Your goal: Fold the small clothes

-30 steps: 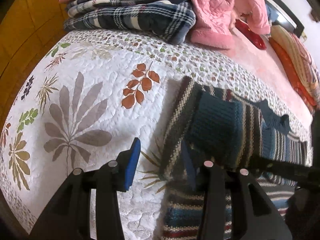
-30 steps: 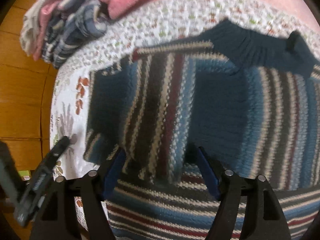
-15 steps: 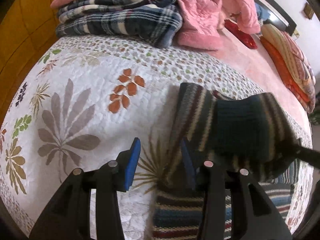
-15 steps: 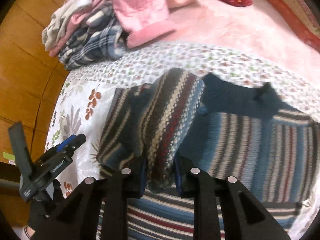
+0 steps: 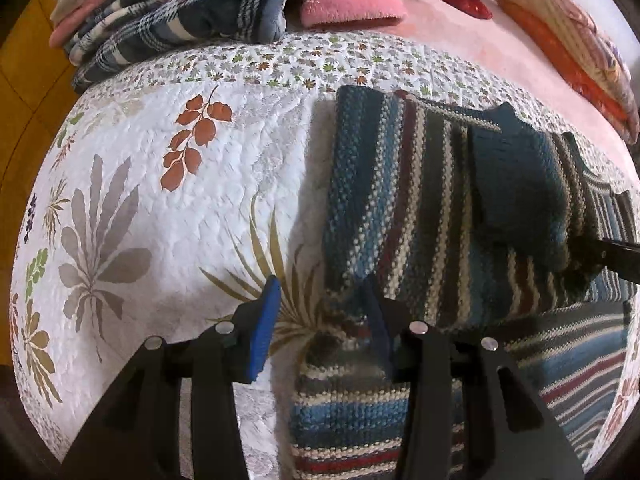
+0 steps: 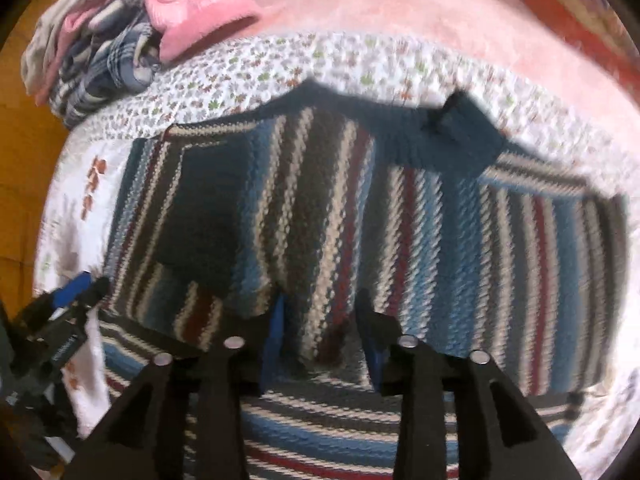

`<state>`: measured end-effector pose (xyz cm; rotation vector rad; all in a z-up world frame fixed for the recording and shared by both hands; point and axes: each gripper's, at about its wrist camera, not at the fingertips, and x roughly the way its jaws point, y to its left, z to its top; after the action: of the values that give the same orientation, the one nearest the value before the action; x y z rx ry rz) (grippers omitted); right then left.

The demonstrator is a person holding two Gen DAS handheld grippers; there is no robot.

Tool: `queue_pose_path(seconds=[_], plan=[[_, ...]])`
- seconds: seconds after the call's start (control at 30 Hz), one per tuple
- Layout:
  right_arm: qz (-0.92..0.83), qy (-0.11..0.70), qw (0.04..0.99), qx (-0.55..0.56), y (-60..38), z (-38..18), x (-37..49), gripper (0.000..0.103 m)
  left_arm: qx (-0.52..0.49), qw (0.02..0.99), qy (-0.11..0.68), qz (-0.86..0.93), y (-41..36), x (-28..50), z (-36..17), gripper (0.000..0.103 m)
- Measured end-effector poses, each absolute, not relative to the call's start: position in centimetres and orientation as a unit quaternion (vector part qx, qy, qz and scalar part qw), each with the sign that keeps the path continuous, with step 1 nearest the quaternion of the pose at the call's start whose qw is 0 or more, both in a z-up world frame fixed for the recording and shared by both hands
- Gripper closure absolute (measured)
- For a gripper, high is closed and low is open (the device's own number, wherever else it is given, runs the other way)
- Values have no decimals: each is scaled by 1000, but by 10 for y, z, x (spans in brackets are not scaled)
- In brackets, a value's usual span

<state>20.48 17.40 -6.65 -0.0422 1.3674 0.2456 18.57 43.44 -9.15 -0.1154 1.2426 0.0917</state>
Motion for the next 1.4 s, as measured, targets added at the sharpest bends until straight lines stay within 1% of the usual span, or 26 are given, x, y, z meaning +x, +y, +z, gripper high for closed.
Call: queue_pose_path(seconds=[0.07,0.13,0.23,0.37,0.5,0.6,0.67,0.77,0.83,0.87,0.9,0.97,1.13,1.27,1.4], plan=[[111,600,792,-38,180,-45,201,62,-63,814,575,51,439,186,-88,58],[134,578,803,-51,195,-25,196,54,-76,818,567,60,444,187,-84,58],[181,588,786,-63,222,-21,191,49,-89,816,568,63,447,188,-83,57],[198,603,765,-108,262,-41,187,46,-83,811,577,61,445,188,-88,57],[186,622,749,-132,284,-68,190,36,-81,807,583,57,445,187,-93,53],[159,633,740,-163,290,-87,193,35,-82,803,587,54,444,187,-97,52],[147,633,738,-181,291,-97,194,39,-80,802,589,55,442,188,-98,51],[143,627,747,-168,283,-94,195,57,-73,802,590,53,439,187,-100,49],[144,627,753,-137,269,-86,200,87,-66,802,591,53,436,187,-102,49],[145,628,755,-121,261,-82,202,92,-64,802,592,52,435,187,-102,49],[147,628,758,-100,251,-77,204,94,-62,802,592,52,434,187,-103,49],[161,625,763,-43,226,-63,206,94,-54,802,593,49,432,187,-103,48],[176,601,778,52,162,-30,201,94,-41,803,593,50,427,186,-106,47],[169,586,785,107,112,-14,202,94,-38,803,592,51,425,185,-107,47],[138,581,792,128,68,-12,207,94,-35,805,590,53,423,185,-108,47]])
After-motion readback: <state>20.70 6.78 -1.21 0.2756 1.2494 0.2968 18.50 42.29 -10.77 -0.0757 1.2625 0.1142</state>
